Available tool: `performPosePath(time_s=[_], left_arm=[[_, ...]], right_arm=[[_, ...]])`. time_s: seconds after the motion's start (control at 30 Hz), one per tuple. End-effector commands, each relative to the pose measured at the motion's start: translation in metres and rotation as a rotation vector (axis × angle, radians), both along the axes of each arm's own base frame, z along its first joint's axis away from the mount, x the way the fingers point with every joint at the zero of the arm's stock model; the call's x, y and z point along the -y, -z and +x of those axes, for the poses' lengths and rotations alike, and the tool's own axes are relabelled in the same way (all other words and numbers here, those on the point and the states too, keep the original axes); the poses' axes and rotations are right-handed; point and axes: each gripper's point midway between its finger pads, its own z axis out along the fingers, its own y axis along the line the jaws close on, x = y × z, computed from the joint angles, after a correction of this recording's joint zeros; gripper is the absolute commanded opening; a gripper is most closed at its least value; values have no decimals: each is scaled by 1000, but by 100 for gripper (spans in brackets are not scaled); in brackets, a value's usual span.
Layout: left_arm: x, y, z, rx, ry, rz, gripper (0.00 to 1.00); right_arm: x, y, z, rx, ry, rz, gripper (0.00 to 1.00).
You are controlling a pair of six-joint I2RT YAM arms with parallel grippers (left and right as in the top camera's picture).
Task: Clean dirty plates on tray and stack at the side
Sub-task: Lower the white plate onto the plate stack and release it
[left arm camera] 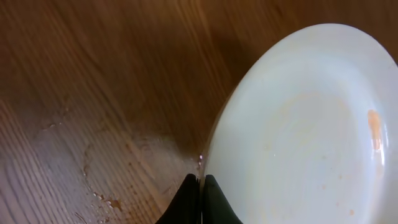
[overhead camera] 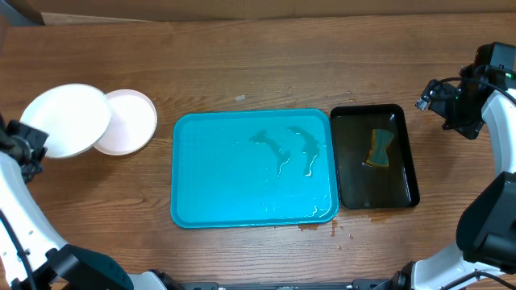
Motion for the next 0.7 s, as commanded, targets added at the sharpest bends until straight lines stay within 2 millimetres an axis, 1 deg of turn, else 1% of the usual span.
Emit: performPosePath(time_s=[0.0, 0.2, 0.33, 0.4, 0.53, 0.67], left_arm=[[-9, 15, -15, -14, -98, -4, 4], [-10, 46, -15, -16, -106, -13, 4], [-5, 66, -3, 24, -77, -34, 4], [0, 76, 6, 59, -49, -60, 4], [16, 96, 35, 141, 37, -112, 4], [31, 113, 64, 152, 116, -116, 4]], right_arm=[[1, -8, 5, 26, -1, -6, 100], [1, -8, 5, 26, -1, -7, 100], [1, -8, 5, 26, -1, -6, 100], [1, -8, 5, 26, -1, -6, 100], [1, -8, 5, 26, -1, -6, 100], [1, -8, 5, 26, -1, -6, 100]])
